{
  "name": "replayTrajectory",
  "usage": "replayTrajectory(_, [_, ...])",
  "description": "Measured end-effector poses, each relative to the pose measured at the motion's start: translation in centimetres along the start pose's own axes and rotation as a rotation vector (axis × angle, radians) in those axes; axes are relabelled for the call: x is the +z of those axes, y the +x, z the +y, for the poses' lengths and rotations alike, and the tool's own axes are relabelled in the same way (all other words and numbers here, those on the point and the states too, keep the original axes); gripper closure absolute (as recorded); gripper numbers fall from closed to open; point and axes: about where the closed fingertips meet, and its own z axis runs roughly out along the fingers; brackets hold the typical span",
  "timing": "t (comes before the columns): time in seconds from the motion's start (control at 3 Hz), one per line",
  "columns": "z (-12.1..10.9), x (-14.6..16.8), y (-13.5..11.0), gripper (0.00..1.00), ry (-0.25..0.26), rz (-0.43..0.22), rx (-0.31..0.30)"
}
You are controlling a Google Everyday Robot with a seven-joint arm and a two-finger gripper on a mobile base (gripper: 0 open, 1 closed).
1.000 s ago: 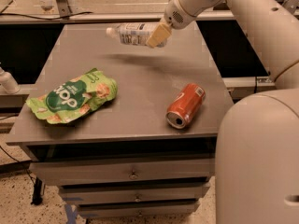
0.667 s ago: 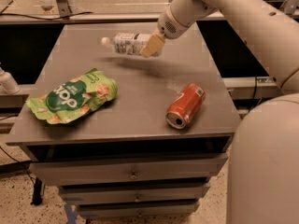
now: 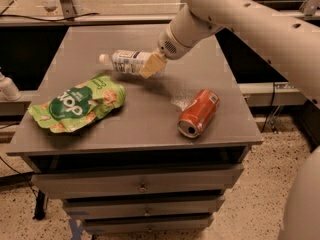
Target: Move blue plastic bottle near green rice chip bag
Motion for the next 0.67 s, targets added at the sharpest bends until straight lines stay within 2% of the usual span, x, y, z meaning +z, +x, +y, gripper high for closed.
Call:
replayTrajectory(0.33, [2.3,0.0,0.4,1.0,-0.011,0.014,0.014])
replayTrajectory(0.67, [3.5,-0.1,1.4,0.83,-0.032,0.044,0.02])
